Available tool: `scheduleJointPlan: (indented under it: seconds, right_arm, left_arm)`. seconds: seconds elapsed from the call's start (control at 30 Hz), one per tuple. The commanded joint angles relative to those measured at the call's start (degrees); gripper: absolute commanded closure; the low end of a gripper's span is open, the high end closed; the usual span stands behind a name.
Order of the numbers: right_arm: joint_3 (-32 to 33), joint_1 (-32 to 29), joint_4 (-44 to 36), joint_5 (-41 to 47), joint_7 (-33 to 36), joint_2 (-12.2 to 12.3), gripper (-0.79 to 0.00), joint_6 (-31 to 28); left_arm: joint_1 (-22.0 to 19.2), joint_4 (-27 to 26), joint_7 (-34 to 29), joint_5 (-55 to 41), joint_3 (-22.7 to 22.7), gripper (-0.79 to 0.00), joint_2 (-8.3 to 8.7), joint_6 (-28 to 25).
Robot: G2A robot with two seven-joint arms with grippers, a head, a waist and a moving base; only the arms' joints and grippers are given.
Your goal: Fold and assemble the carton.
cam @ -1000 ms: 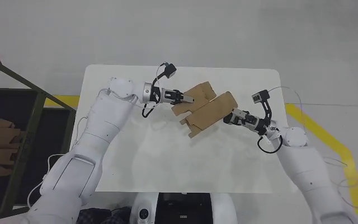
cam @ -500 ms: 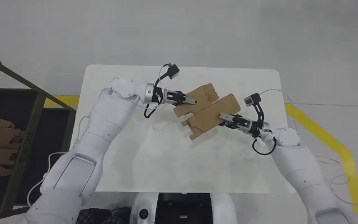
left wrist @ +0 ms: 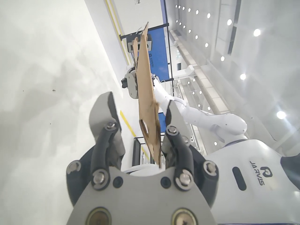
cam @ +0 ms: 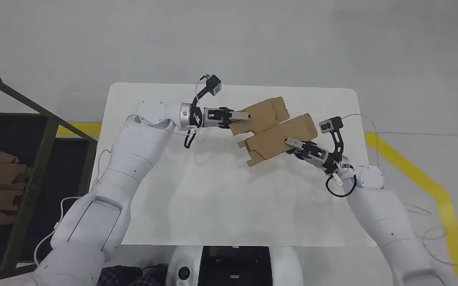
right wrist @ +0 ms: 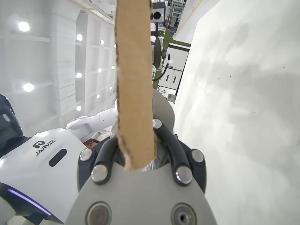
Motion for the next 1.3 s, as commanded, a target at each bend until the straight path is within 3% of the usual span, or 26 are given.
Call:
scheduleJointPlan:
  seconds: [0.0,0.4,0.7,0.73,0.77,0.8,0.87,1.07,1.27]
  right_arm:
    - [0.9,-0.6,-0.2,-1.1,-3.0,0.1,0.000,0.2]
    - [1.1,-3.7,-3.3,-6.7,-14.8,-0.4,0.000,3.3]
    - [0.7,-4.5,-4.9,-9.9,-18.2,-0.9,0.000,4.7]
    - [0.7,-4.5,-5.0,-10.0,-18.4,-0.9,0.000,4.7]
    - [0.7,-4.6,-5.0,-10.1,-18.5,-0.9,0.000,4.8]
    - [0.7,-4.6,-5.0,-10.1,-18.7,-1.0,0.000,4.9]
    - [0.8,-4.7,-5.0,-10.1,-18.9,-1.1,0.000,5.0]
    - [1.2,-4.8,-5.0,-10.4,-19.3,-1.2,0.000,5.3]
    - [1.6,-5.0,-5.7,-11.1,-19.3,-1.4,0.000,5.8]
  left_arm:
    - [0.6,-0.1,1.6,-0.5,-0.3,-0.785,0.04,-0.2]
    - [2.6,-1.4,13.9,-2.6,1.2,-0.785,-1.16,3.0]
    - [2.2,-2.3,18.1,0.7,3.4,-0.785,-1.91,3.4]
    - [2.3,-2.3,18.4,0.7,3.4,-0.751,-1.96,3.4]
    - [2.2,-2.3,18.5,0.7,3.4,-0.668,-1.99,3.4]
    - [2.2,-2.3,18.5,0.8,3.5,-0.533,-2.01,3.5]
    - [2.2,-2.3,18.6,1.0,3.5,-0.369,-2.06,3.5]
    - [2.0,-2.0,18.8,1.9,3.6,-0.028,-2.13,3.9]
    - [1.6,-1.7,19.0,2.4,3.8,0.000,-2.23,4.5]
